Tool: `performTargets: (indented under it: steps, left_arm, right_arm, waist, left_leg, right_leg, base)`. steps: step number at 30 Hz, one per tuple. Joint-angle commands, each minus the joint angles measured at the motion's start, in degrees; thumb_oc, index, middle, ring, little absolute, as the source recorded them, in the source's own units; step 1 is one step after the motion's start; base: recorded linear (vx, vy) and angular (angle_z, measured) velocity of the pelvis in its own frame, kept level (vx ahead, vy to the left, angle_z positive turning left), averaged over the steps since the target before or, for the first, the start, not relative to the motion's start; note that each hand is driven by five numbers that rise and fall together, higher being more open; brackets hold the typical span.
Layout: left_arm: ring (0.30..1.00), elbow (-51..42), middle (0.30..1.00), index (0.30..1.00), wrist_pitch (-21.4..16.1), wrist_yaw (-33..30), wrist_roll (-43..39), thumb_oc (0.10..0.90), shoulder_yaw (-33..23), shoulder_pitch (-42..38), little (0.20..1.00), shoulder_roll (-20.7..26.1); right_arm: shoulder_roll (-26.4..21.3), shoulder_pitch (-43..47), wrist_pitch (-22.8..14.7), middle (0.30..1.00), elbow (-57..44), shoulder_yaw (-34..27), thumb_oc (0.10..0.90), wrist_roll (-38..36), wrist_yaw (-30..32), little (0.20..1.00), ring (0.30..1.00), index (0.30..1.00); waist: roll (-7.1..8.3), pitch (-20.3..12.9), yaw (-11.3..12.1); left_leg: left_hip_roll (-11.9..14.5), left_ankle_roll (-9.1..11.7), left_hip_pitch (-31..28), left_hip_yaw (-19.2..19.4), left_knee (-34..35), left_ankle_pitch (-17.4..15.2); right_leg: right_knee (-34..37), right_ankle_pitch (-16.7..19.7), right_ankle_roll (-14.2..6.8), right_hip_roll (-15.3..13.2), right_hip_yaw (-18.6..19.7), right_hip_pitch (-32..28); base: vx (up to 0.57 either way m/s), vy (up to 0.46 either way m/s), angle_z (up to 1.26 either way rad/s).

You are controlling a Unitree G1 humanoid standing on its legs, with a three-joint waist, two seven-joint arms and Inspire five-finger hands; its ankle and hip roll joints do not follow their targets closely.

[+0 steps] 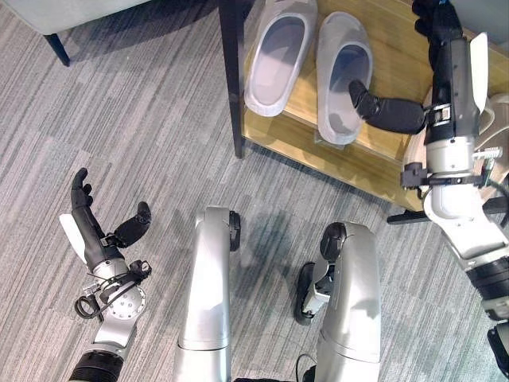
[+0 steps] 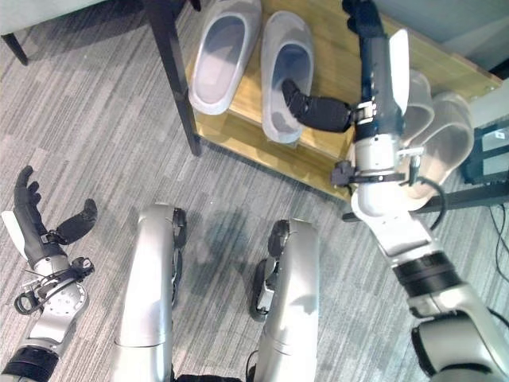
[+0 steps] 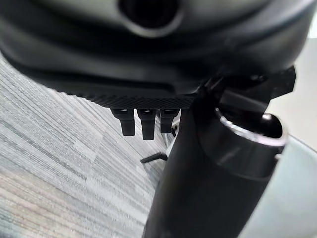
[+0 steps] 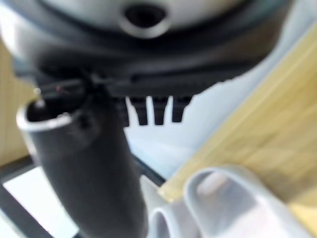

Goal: Arrange the slippers neatly on the shoe rack.

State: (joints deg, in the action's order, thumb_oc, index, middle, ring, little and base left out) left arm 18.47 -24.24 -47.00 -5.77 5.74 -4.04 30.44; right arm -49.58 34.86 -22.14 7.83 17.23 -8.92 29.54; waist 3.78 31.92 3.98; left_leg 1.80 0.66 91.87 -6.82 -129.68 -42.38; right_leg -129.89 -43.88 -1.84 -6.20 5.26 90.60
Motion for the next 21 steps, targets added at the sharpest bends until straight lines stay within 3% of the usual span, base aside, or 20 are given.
performTargets:
  steps: [1, 8, 21]
  left_arm:
    - [0.900, -5.7, 0.900, 0.900, -2.4, -3.5, 4.0, 0.800, -1.0, 0.5, 0.900, 0.6]
    - [0.900, -6.4, 0.900, 0.900, -1.8, -4.0, 3.8, 0.800, -1.6, 0.5, 0.900, -0.1]
    - [0.900, -6.0, 0.900, 0.900, -1.9, -3.6, 2.5, 0.800, -2.5, 0.1, 0.900, -0.6]
  right_arm:
    - [1.2, 2.7, -3.7, 0.900, -6.9, -7.0, 0.800, 2.3, 3.6, 0.900, 0.900, 0.900]
    - [5.5, -0.2, -2.2, 0.900, -6.2, -6.7, 0.800, 2.4, 3.0, 0.900, 0.900, 0.900]
    - [12.7, -1.9, -2.3, 0.900, -1.1, -4.2, 0.800, -4.8, -0.5, 0.900, 0.900, 0.900]
  waist:
    - [0.90, -2.1, 2.1]
    - [0.94, -2.1, 1.8]
    - [1.50, -2.1, 1.8]
  left_leg:
    - [0.2, -2.9, -1.9, -1.6, -3.0, -6.0]
    - [0.4, -3.0, -1.9, -1.6, -3.3, -5.9]
    - [0.2, -3.0, -1.9, -1.4, -3.5, -5.9]
  right_leg:
    - [-2.0, 1.5, 4.9, -0.8, 1.1, -0.7]
    - [-2.4, 1.4, 4.8, -0.7, 1.0, -0.7]
    - [-2.3, 1.7, 4.8, -0.3, 1.0, -0.7]
  base:
    - [0.00, 0.000, 0.00]
    - [0.00, 0.000, 0.00]
    - [0.00, 0.000, 0.00]
